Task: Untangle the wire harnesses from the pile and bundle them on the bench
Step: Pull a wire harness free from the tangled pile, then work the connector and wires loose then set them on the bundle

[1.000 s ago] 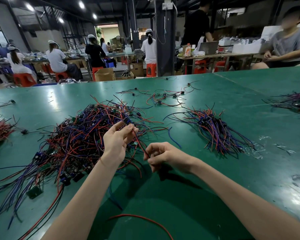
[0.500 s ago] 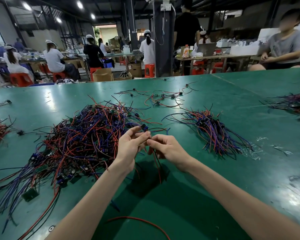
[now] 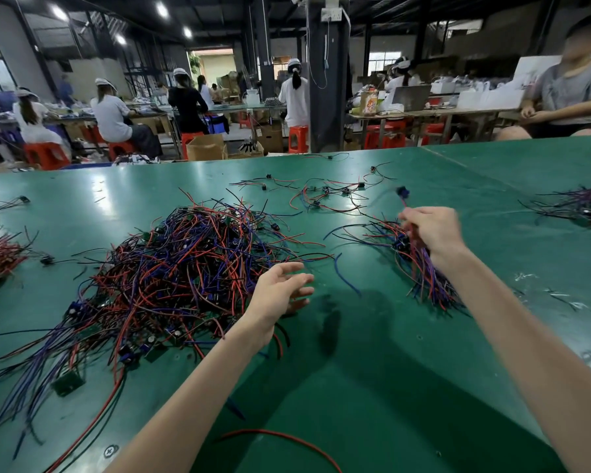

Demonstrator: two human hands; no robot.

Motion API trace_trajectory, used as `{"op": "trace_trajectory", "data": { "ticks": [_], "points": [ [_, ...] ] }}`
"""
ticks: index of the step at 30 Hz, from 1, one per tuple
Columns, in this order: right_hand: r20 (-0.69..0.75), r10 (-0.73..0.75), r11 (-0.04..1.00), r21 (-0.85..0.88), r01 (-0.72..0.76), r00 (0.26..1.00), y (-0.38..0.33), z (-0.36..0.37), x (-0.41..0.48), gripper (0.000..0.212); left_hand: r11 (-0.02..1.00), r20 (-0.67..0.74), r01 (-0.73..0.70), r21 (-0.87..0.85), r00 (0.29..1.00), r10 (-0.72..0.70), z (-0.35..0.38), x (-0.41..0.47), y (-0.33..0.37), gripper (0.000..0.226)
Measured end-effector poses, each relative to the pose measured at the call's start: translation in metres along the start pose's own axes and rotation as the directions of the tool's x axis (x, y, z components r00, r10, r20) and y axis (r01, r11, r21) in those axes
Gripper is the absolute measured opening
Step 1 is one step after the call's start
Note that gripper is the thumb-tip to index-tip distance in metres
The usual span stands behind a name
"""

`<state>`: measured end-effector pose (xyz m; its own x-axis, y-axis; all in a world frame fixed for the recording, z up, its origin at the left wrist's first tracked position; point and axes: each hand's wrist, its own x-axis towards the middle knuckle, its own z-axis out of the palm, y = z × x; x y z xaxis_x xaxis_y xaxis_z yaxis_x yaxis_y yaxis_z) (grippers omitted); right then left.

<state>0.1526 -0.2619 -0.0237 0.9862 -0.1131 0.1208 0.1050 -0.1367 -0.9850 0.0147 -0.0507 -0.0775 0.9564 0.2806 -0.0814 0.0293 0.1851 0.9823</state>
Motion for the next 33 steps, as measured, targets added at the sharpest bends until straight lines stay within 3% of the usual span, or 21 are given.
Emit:
{"op": "trace_trajectory", "data": {
  "ticks": [4, 7, 10, 12, 14, 16, 17, 21, 24, 28, 33],
  "points": [
    [-0.219, 0.017, 0.910, -0.400, -0.105, 0.976, 0.030, -0.026, 0.025, 0.019, 0.999, -0.020, 0.032, 0.001, 0.999, -0.032, 0.000, 0.001, -0.001, 0.015],
    [-0.224, -0.028, 0.749, -0.650, -0.127, 0.974, 0.038, -0.021, 0.017, 0.016, 0.999, -0.016, 0.035, 0.021, 0.999, -0.034, 0.000, 0.002, -0.002, 0.010],
    [-0.165, -0.227, 0.567, -0.824, -0.007, 0.960, 0.038, 0.000, -0.006, 0.031, 0.986, 0.009, -0.005, 0.169, 1.000, 0.003, 0.002, 0.000, -0.006, 0.013],
    [-0.014, -0.359, 0.526, -0.829, 0.190, 0.933, 0.036, 0.022, -0.024, 0.035, 0.870, 0.018, -0.122, 0.478, 0.991, 0.129, 0.001, -0.001, -0.010, 0.015],
    [0.163, -0.372, 0.592, -0.716, 0.369, 0.914, 0.029, 0.049, -0.042, 0.032, 0.544, 0.101, -0.249, 0.801, 0.953, 0.287, -0.003, -0.001, -0.014, 0.019],
    [0.320, -0.339, 0.704, -0.538, 0.464, 0.885, 0.020, 0.073, -0.059, 0.024, 0.271, 0.213, -0.305, 0.913, 0.923, 0.321, -0.005, -0.005, -0.015, 0.022],
    [0.371, -0.341, 0.728, -0.477, 0.493, 0.864, 0.014, 0.083, -0.066, 0.022, 0.227, 0.244, -0.321, 0.920, 0.919, 0.311, -0.004, -0.007, -0.013, 0.022],
    [0.543, -0.383, 0.677, -0.385, 0.627, 0.747, -0.008, 0.115, -0.088, 0.023, 0.200, 0.266, -0.341, 0.918, 0.907, 0.326, -0.004, -0.010, -0.011, 0.017],
    [0.733, -0.255, 0.570, -0.414, 0.710, 0.631, -0.016, 0.135, -0.096, 0.028, 0.126, 0.258, -0.311, 0.942, 0.912, 0.319, -0.006, -0.009, -0.014, 0.020],
    [0.728, -0.109, 0.476, -0.559, 0.679, 0.676, -0.013, 0.154, -0.094, 0.042, 0.128, 0.254, -0.298, 0.946, 0.926, 0.280, -0.007, -0.008, -0.017, 0.021],
    [0.686, -0.067, 0.472, -0.618, 0.628, 0.725, -0.009, 0.159, -0.088, 0.026, 0.119, 0.235, -0.269, 0.956, 0.941, 0.245, -0.006, -0.003, -0.019, 0.021]
  ]
}}
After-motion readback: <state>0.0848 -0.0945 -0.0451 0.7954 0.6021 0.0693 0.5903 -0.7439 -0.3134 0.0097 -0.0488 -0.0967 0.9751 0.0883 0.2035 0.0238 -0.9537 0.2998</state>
